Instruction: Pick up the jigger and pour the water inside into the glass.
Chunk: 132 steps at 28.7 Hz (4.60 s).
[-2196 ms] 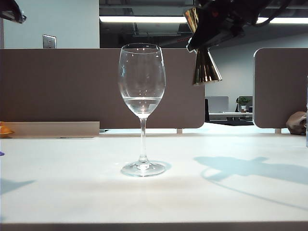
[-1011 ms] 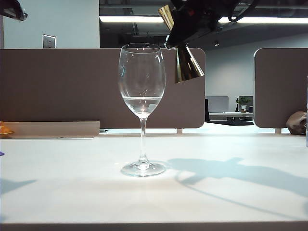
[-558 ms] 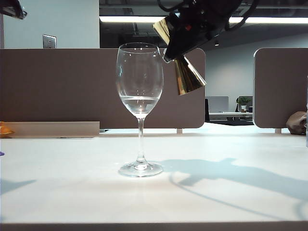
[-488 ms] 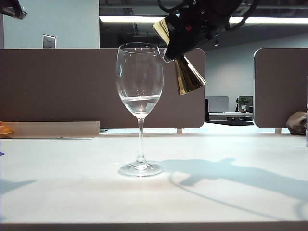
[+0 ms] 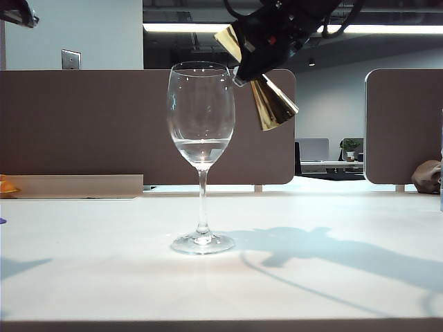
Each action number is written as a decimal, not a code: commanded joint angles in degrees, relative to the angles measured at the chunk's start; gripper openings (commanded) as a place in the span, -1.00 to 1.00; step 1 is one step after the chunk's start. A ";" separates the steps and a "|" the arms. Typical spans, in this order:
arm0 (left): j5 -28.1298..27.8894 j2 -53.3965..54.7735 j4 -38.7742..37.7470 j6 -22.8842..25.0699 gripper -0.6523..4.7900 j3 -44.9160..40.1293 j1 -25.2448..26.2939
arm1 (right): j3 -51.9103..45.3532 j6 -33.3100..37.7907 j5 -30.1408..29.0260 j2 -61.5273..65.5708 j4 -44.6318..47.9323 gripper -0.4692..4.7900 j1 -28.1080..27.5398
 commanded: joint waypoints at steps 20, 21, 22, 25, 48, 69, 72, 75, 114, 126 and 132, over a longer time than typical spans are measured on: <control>0.81 -0.09 0.68 0.07 -0.78 0.48 -0.04 | 10.12 -6.36 4.39 7.37 -3.43 -0.83 0.48; 0.55 -0.09 0.70 0.07 -0.78 0.48 -0.04 | 10.16 -6.40 4.37 7.37 -4.17 -0.83 0.50; 0.26 -0.09 0.70 0.07 -0.78 0.48 -0.04 | 10.16 -6.40 4.37 7.37 -4.52 -0.83 0.50; 0.17 -0.09 0.74 0.09 -0.78 0.48 -0.04 | 10.16 -6.47 4.39 7.30 -5.66 -0.83 0.50; 0.20 -0.09 0.74 0.07 -0.78 0.48 -0.04 | 10.16 -18.08 11.02 6.45 -8.41 -0.83 2.60; 0.42 -0.09 0.70 0.11 -0.78 0.48 -0.04 | 10.19 -36.79 17.03 6.45 -5.16 -0.83 2.60; 0.42 -0.09 0.70 0.33 -0.78 0.48 -0.04 | 10.19 -37.94 17.09 6.45 -3.65 -0.83 2.60; 0.90 -0.09 0.66 1.22 -0.78 0.48 -0.04 | 10.19 -39.78 18.32 6.45 -2.29 -0.83 2.60; 0.87 -0.09 0.24 2.43 -0.78 0.50 -0.04 | -12.15 21.18 5.70 -14.05 9.77 -0.83 -5.49; 1.95 -0.17 0.26 2.19 -0.78 0.52 -0.07 | -33.53 35.89 3.74 -21.33 27.10 -0.83 -5.57; 1.90 -0.83 0.22 0.92 -0.78 0.57 -0.04 | -37.24 37.77 3.50 -18.86 30.45 -0.83 -6.34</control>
